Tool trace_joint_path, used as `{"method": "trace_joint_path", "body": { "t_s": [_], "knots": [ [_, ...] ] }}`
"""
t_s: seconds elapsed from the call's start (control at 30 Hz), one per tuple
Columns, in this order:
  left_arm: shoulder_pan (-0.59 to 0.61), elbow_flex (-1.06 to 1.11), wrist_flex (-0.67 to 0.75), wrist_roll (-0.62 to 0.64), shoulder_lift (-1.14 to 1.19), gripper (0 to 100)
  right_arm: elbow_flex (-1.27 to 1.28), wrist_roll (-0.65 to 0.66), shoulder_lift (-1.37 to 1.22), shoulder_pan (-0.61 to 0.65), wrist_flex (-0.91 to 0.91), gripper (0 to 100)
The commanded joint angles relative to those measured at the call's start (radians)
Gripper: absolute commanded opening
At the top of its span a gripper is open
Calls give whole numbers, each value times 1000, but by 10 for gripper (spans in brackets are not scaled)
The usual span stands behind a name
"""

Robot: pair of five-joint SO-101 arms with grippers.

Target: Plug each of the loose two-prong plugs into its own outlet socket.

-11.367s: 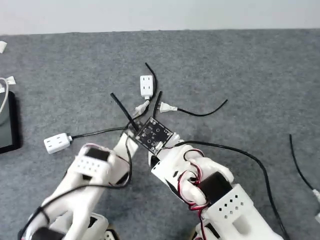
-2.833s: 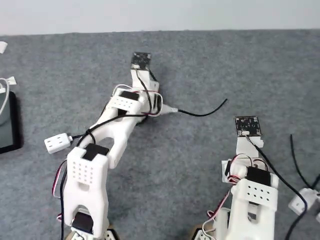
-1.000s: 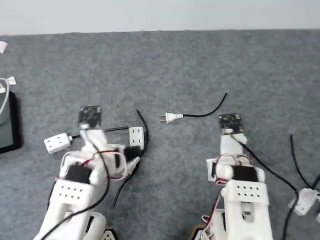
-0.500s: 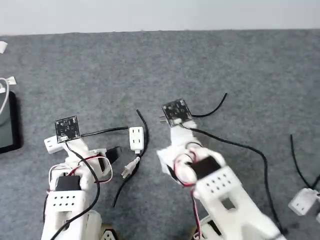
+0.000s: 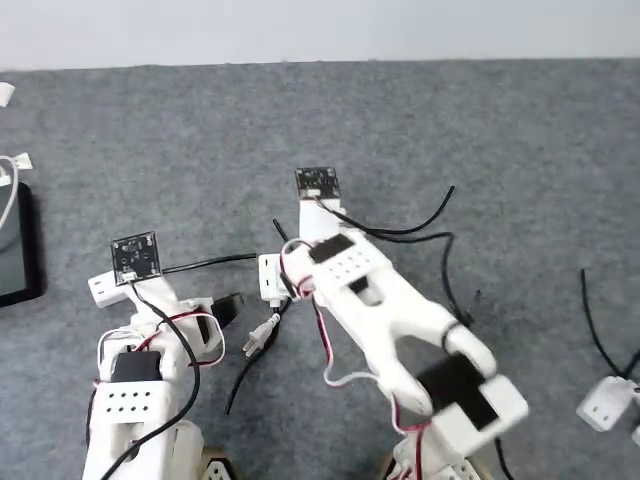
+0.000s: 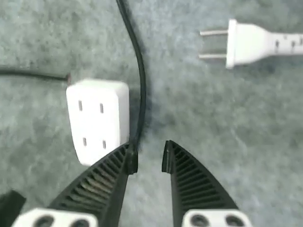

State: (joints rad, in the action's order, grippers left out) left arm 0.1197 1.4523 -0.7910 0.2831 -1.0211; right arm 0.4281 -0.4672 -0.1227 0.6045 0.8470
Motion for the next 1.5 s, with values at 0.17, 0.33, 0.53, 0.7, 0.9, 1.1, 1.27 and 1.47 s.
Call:
{"method": "trace_joint_path", "body": {
  "t_s": [0.17,0.33,0.53,0.7,0.9,1.1,1.27,1.47],
  "knots": [
    [6,-22,8,-21,-15,282,-152,-12,-71,30,4,101],
    [6,-21,8,-21,-15,282,-219,-8,-154,28,21,101],
    [5,-19,8,-21,-15,282,-279,-8,-199,31,90,84],
    [5,-19,9,-21,-15,282,-281,55,-197,31,91,11],
    [5,-19,9,-21,-15,282,-282,55,-182,28,143,9],
    [2,-15,35,-21,-15,282,-196,61,16,-25,189,9],
    [-103,-10,43,-15,-14,283,-34,141,302,-127,194,9],
    [-196,-96,78,44,104,284,173,178,627,-317,180,9]
  ]
}}
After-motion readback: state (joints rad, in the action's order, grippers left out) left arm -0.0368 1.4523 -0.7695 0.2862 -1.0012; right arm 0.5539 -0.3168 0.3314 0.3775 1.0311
